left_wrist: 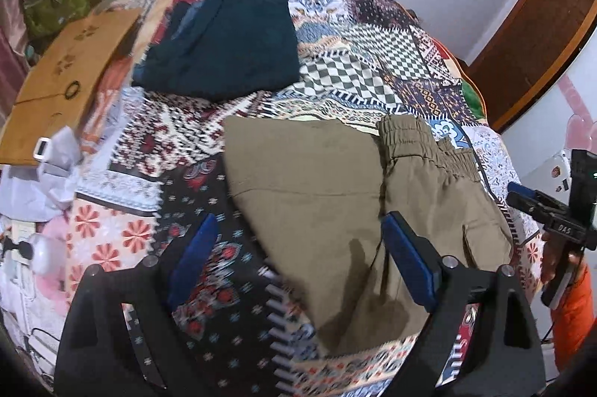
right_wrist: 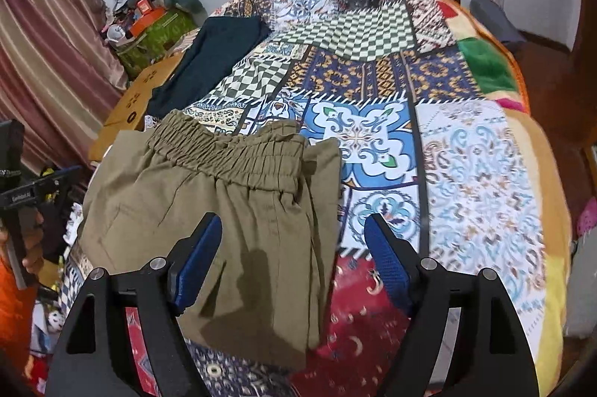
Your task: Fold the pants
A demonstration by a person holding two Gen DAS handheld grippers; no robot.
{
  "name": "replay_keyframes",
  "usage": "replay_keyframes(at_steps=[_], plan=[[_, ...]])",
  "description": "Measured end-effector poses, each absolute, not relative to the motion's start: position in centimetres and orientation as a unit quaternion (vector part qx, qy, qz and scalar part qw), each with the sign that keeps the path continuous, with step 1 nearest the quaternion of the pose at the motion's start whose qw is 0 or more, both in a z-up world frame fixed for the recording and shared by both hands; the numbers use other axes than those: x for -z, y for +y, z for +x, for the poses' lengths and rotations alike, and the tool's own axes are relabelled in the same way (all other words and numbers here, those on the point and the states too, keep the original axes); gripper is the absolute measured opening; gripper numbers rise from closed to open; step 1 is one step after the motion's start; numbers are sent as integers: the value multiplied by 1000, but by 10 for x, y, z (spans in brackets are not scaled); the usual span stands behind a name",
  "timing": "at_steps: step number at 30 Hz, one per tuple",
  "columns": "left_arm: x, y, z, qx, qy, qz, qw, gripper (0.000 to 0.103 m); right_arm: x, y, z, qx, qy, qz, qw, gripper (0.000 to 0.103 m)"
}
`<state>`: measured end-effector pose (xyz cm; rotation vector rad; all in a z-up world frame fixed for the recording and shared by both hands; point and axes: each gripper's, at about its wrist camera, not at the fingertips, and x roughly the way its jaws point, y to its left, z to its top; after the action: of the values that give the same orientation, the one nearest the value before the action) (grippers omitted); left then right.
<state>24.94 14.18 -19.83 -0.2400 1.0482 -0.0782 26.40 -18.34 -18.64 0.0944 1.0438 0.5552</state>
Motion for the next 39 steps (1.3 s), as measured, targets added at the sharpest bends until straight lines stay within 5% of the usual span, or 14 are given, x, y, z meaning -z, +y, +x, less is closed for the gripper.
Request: replay_keyframes(at_steps=[11,15,26,30,39], plan=[[230,123,280,56,528,-111,840,90,237,-179,288,-279,560,88,775,78],[231,118,287,53,530,-107,840,83,238,-177,288,-290,566,94,766,68],[219,104,287,26,517,-55,854,10,228,-172,282,-286,550,86,780,24],[212,111,283,23,507,-69,859,5,217,-171,282,-289,535,75,790,14],[172,108,277,37,459,-66,885,1,189,-169,283,-298,505,71,807,10]])
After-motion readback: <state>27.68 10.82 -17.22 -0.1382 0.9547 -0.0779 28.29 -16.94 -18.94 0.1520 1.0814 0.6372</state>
